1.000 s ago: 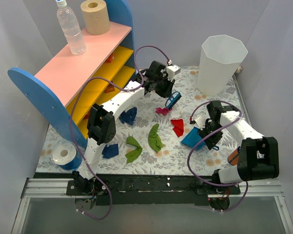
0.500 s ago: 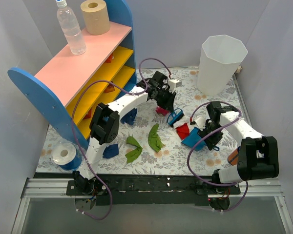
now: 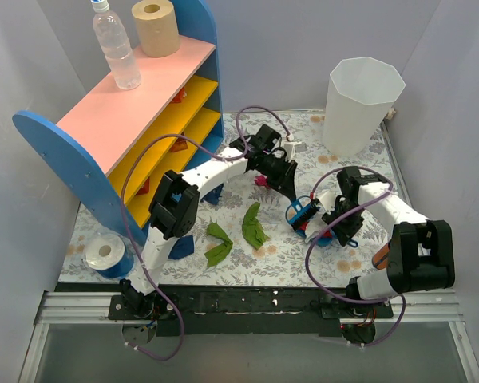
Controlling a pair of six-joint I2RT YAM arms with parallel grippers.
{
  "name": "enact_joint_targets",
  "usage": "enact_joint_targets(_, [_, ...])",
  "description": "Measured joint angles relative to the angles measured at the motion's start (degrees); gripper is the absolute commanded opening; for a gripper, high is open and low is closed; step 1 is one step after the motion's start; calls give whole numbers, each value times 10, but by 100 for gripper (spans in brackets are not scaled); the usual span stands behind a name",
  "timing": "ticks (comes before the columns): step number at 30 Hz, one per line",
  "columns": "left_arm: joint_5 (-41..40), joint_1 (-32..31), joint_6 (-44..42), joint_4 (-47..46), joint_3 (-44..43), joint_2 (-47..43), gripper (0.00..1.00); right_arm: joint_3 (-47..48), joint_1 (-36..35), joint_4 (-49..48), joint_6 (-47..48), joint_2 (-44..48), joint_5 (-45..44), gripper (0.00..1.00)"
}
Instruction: Sweep away the paper scraps from the table
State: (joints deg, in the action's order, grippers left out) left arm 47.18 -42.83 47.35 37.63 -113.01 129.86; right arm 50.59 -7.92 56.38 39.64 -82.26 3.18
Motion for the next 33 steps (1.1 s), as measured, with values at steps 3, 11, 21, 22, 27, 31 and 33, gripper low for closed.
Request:
enact_joint_targets(3, [-29, 10, -18, 16, 0, -6, 0, -12, 0, -8, 0, 15, 0, 1])
enact_joint_targets(11, [-99, 33, -84, 43, -11, -59, 0, -35, 0, -14, 0, 40, 0, 1])
enact_joint_targets(21, [-344, 28, -215, 10, -33, -68, 0, -36, 0, -14, 0, 40, 0, 1])
enact_joint_targets(22, [-376, 28, -231, 1, -33, -67, 0, -36, 0, -14, 0, 40, 0, 1])
enact_joint_targets(27, [-495, 32, -298, -46, -33, -58, 0, -36, 0, -14, 0, 39, 0, 1])
enact_joint_targets(31, [-543, 36, -333, -67, -37, -33, 0, -35, 0, -14, 0, 39, 0, 1])
enact_joint_targets(33, [-550, 37, -337, -67, -50, -12, 0, -35, 0, -14, 0, 39, 0, 1])
